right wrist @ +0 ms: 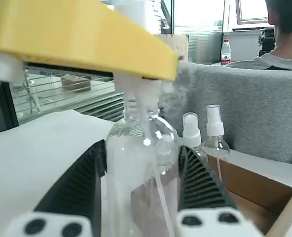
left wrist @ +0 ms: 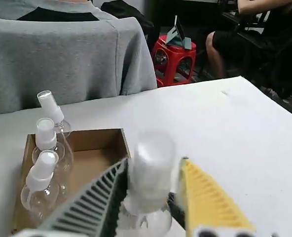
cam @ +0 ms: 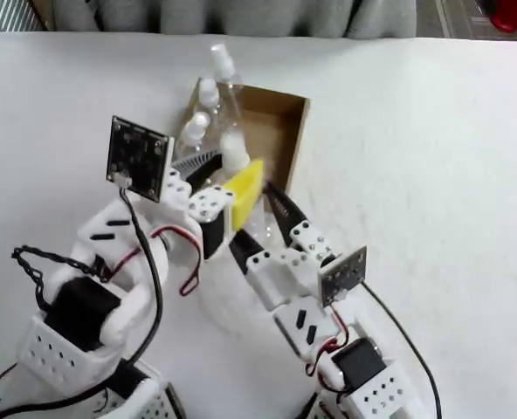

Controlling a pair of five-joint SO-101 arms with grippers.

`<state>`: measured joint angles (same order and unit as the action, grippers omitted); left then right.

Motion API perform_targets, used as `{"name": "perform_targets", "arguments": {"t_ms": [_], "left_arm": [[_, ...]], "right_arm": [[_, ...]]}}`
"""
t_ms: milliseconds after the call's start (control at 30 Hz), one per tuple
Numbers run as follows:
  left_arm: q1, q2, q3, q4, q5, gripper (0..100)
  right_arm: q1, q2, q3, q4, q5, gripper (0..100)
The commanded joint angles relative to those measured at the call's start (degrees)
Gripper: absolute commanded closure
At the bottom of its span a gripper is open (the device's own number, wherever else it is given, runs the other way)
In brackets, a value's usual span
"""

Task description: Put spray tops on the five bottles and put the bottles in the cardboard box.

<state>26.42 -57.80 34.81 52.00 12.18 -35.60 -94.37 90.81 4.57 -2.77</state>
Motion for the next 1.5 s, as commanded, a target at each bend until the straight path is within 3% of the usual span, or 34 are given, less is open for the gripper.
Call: {"name": "perform_targets", "arguments": {"t_ms": [0,367,633,733,867,1067,1200,1367,1467], "left_arm": [[0.9,-2.1,-1.1,3.3,-0.1,65],[-2.7,-14.4,-0.6,3.7,-0.4,64],[-14.0,-16.5,-0.4,3.8,0.0,76],[-15.0,-16.5,1.1,4.8,0.0,85],[-11.4,-16.5,4.2,4.5,0.0,99],[-4.2,-18.4,9.9,4.8,0.0,98],[2.4,-28.8,18.8,4.2,-0.2,98],[8.7,-45.8,33.8,-3.7,-0.1,98],[10.2,-47.8,39.5,-7.4,-0.4,98]], "right_arm": [[-0.3,-0.6,-0.6,-1.1,-0.5,98.3],[-0.1,-0.6,-0.5,-1.0,-0.5,98.3],[0.6,-0.6,-1.0,-1.0,0.6,98.4],[2.9,-0.1,-3.8,-1.0,2.2,98.4],[6.0,0.0,-9.3,-1.0,2.3,98.4],[8.8,7.0,-18.0,1.4,2.3,98.4],[9.1,16.7,-25.4,1.8,2.1,98.4],[8.8,25.6,-32.3,1.9,-1.9,98.4],[8.0,28.8,-34.8,1.9,-3.5,98.4]]}}
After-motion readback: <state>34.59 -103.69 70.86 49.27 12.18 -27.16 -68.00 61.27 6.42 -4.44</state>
